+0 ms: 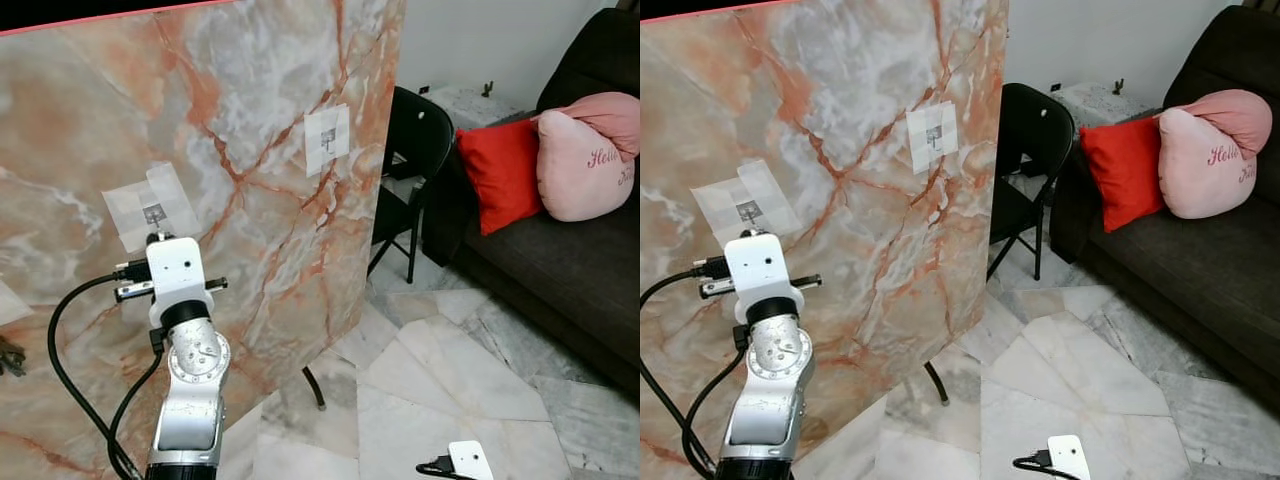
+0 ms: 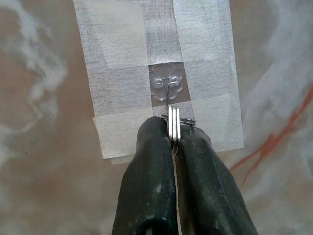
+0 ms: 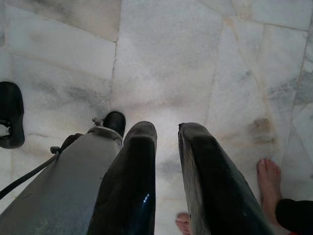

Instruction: Hang keys on a hook

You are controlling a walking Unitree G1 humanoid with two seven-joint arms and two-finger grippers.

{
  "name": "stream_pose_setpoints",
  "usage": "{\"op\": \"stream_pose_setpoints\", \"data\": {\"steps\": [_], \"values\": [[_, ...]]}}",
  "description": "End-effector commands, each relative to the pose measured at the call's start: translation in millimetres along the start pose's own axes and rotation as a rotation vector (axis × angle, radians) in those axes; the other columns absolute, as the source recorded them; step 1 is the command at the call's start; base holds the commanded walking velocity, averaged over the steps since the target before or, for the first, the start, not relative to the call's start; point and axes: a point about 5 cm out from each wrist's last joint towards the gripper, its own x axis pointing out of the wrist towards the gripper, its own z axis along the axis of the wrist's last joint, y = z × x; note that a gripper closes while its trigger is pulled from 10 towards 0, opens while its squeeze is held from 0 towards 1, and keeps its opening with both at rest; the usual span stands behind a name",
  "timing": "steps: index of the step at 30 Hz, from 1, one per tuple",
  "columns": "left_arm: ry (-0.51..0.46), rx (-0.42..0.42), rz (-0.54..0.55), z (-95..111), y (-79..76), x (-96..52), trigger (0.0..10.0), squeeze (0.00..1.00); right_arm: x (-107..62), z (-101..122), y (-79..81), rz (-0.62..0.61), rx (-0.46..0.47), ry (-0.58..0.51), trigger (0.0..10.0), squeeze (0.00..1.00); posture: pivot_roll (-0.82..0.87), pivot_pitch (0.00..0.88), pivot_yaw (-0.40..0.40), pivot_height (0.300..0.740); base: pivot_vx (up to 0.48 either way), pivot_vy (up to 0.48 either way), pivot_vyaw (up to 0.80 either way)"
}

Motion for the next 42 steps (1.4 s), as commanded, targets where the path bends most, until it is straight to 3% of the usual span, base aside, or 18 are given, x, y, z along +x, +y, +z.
{"op": "stream_pose_setpoints", "data": {"steps": [1,13,31,42], "values": [[-0.023,-0.008,0.0,4.1,-3.4,1.2,10.0,0.0,-0.1,2.2,-1.6,-0.008,0.018,-0.013,10.0,0.0,0.07,0.0,-0.052,0.74,0.0,0.0,0.0],[-0.052,0.004,0.03,7.8,1.2,3.7,10.0,0.0,-0.1,2.4,-1.6,-0.006,0.012,-0.013,10.0,0.0,0.08,0.0,-0.053,0.74,0.0,0.0,0.0],[-0.059,0.018,0.019,3.9,-4.5,6.3,10.0,0.0,0.0,1.4,0.1,-0.005,0.018,-0.013,10.0,0.0,0.06,0.0,-0.04,0.74,0.0,0.0,0.0],[-0.051,0.058,0.059,-1.1,1.9,9.9,10.0,0.0,0.1,1.8,0.5,-0.005,0.02,-0.013,10.0,0.0,0.07,0.0,-0.044,0.74,0.0,0.0,0.0]]}}
